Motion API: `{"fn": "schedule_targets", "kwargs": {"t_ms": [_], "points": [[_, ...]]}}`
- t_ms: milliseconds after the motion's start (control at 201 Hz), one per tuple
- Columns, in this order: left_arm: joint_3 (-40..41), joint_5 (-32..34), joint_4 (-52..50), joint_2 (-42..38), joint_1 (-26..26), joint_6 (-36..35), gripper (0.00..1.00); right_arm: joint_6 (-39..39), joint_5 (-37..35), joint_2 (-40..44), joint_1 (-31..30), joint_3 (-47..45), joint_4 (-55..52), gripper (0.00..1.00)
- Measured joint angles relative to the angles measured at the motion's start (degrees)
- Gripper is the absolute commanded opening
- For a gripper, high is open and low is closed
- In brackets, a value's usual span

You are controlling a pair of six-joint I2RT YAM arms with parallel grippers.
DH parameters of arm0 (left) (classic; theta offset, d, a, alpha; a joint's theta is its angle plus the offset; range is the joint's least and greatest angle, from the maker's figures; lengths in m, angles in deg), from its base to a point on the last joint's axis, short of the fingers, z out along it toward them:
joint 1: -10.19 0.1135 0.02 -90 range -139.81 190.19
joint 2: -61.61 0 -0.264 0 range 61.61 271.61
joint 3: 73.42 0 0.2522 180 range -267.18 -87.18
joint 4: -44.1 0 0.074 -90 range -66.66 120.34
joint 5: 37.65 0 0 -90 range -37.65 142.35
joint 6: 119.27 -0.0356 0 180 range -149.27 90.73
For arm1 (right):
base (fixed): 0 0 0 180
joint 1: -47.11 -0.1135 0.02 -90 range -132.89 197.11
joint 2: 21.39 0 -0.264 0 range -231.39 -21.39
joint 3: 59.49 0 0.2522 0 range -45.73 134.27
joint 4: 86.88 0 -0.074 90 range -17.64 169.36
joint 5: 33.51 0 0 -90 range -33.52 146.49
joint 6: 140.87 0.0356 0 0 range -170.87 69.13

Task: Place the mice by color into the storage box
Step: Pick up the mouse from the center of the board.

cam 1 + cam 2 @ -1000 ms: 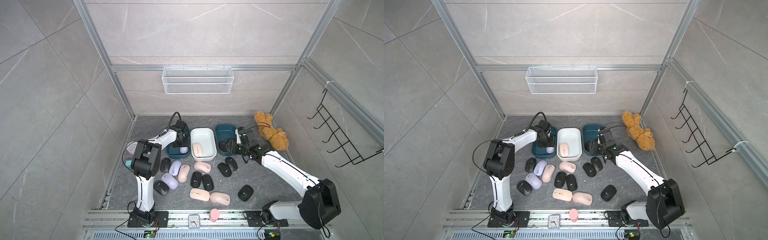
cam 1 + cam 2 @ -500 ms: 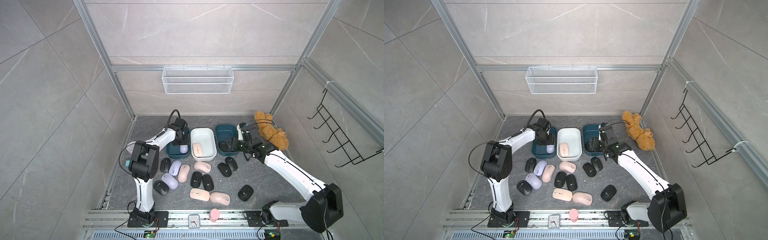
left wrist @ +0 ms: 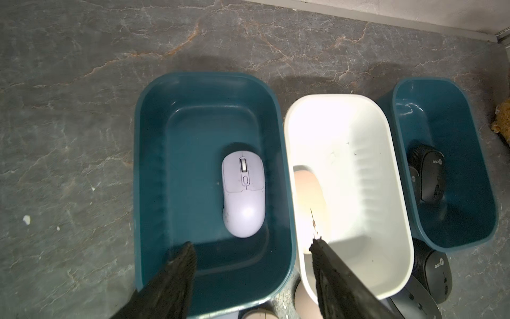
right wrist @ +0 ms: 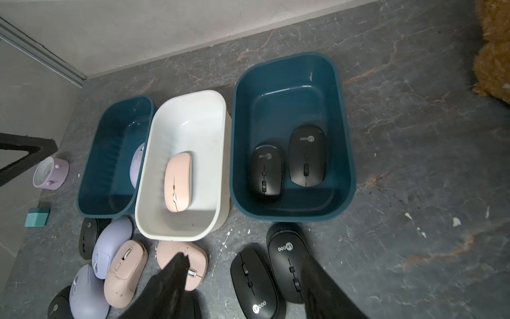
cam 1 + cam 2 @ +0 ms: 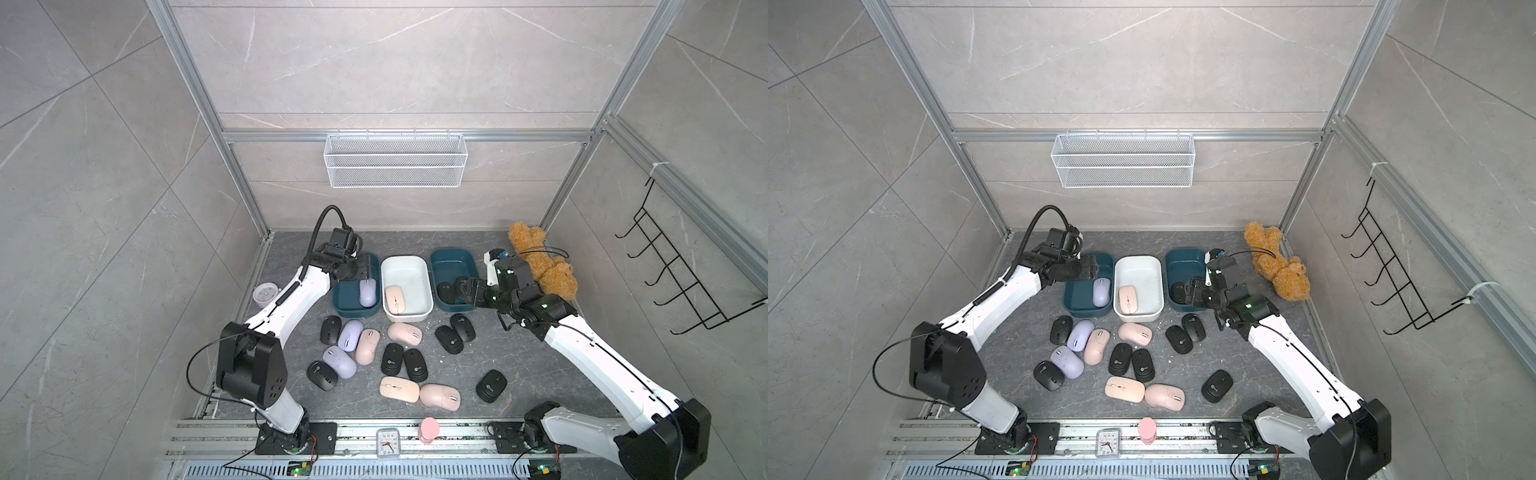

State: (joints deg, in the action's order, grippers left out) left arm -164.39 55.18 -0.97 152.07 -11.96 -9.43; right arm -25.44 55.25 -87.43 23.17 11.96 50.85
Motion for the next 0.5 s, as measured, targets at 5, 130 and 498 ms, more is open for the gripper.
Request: {"fn": "schedule_targets", "kwargs": {"t_ms": [5, 130, 498], "points": [[0.17, 0.02, 0.04, -0.15, 0.00, 0.00, 0.69, 0.04, 0.00, 0.09, 0.00, -0.07, -0.02, 0.67], [6.14, 0.24, 0.44, -6.19, -0.44, 0.22, 0.69, 0.55, 0.20, 2.51, -0.24, -3.23, -1.22, 0.67], [23.82, 2.80, 0.11, -23.47, -4.42, 4.00, 0.69, 2.08, 0.17, 1.07, -6.27, -12.87, -3.56, 0.67]]}}
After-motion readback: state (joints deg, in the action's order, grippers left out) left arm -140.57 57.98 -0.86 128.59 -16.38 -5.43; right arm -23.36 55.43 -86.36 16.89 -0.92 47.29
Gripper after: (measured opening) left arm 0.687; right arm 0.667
